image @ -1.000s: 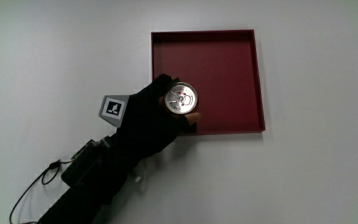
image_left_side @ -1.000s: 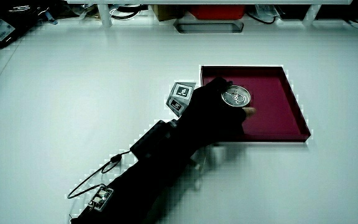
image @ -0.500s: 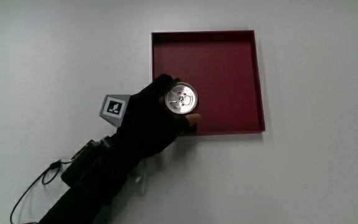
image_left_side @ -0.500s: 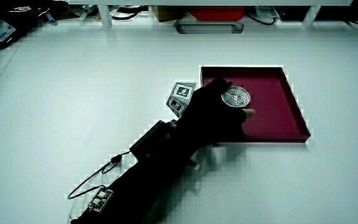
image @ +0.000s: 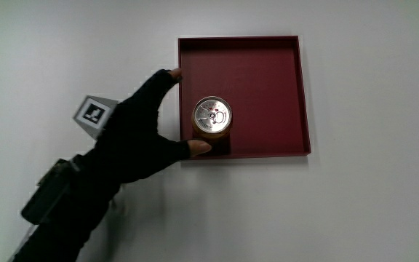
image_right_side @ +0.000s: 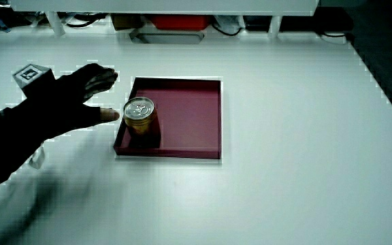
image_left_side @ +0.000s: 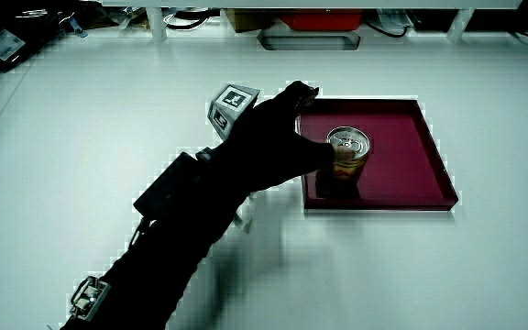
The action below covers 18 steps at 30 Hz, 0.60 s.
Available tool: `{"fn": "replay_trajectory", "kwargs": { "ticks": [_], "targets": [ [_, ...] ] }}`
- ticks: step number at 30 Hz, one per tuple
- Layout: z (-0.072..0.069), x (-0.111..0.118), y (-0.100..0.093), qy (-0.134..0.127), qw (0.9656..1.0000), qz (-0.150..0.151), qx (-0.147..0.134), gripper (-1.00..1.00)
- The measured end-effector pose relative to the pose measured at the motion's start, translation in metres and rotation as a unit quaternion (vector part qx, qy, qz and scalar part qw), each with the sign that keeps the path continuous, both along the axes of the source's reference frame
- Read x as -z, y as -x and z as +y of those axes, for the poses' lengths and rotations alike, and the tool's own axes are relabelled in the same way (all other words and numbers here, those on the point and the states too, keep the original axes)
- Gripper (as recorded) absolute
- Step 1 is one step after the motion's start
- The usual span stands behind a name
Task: Place red bull into plate
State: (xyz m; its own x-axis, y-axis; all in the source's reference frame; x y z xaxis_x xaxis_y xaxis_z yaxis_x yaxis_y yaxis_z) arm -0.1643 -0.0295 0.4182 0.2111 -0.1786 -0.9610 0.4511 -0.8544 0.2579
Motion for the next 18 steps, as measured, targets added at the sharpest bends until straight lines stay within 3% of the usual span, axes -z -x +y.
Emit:
{"fn": "replay_trajectory", "kwargs": {
  "ticks": [2,4,5,6,7,8,13,18],
  "targets": [
    [-0.003,0.008,0.007,-0.012,0.9993,-0.031,-0.014,-1.0],
    [-0.004,0.014,0.013,-0.018,0.9994,-0.017,-0.024,-1.0],
    [-0.006,0.015,0.018,-0.028,0.9987,-0.032,-0.028,-1.0],
    [-0.007,0.018,0.02,-0.034,0.9988,-0.022,-0.028,-1.0],
    [-0.008,0.021,0.024,-0.038,0.9976,-0.043,-0.037,-1.0],
    [-0.008,0.023,0.026,-0.042,0.9978,-0.034,-0.037,-1.0],
    [-0.012,0.034,0.035,-0.081,0.9939,-0.053,-0.054,-1.0],
    [-0.013,0.034,0.04,-0.095,0.9918,-0.063,-0.059,-1.0]
  ]
}}
